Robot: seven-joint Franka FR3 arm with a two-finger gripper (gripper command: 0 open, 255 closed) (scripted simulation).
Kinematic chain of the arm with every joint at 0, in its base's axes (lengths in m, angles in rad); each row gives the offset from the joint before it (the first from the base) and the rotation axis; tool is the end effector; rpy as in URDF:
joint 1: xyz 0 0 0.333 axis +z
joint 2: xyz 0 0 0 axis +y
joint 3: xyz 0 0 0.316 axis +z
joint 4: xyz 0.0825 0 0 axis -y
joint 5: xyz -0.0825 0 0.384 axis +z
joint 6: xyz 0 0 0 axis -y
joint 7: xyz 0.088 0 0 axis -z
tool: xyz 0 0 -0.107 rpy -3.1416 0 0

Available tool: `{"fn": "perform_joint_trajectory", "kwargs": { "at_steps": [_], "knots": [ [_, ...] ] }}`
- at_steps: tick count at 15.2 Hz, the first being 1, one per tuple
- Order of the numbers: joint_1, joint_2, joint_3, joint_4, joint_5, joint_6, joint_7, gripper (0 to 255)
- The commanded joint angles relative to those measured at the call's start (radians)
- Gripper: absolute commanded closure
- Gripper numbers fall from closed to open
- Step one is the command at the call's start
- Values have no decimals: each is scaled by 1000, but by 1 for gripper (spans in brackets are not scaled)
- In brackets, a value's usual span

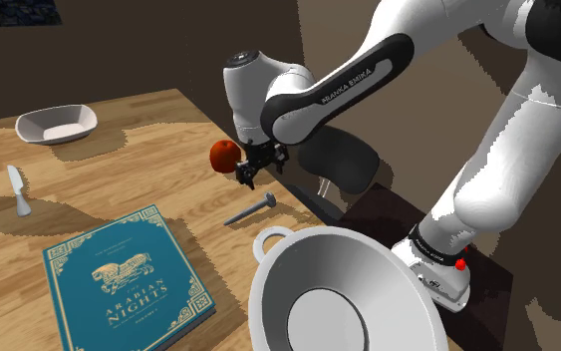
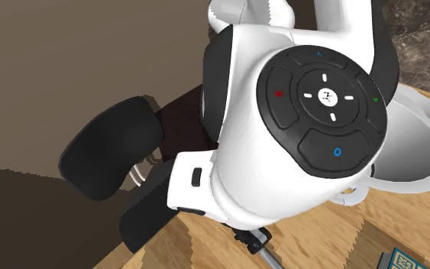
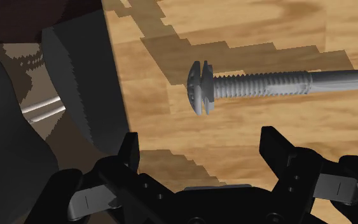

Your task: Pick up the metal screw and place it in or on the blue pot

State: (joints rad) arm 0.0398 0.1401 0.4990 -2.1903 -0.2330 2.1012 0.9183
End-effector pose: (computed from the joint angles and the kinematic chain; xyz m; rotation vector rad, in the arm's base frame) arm 0.4556 0.2584 0.3147 2.8917 -0.3447 -0.1079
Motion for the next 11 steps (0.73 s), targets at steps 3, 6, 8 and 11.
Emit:
{"fn": "perform_joint_trajectory", "kwargs": {
  "at_steps": [3, 6, 8, 11],
  "knots": [
    [2, 38, -9, -21, -32, 51, 26, 0],
    [2, 57, -15, -38, -49, 83, 37, 0],
    [2, 57, -15, -38, -49, 83, 37, 0],
    [2, 57, -15, -38, -49, 83, 37, 0]
  ]
}}
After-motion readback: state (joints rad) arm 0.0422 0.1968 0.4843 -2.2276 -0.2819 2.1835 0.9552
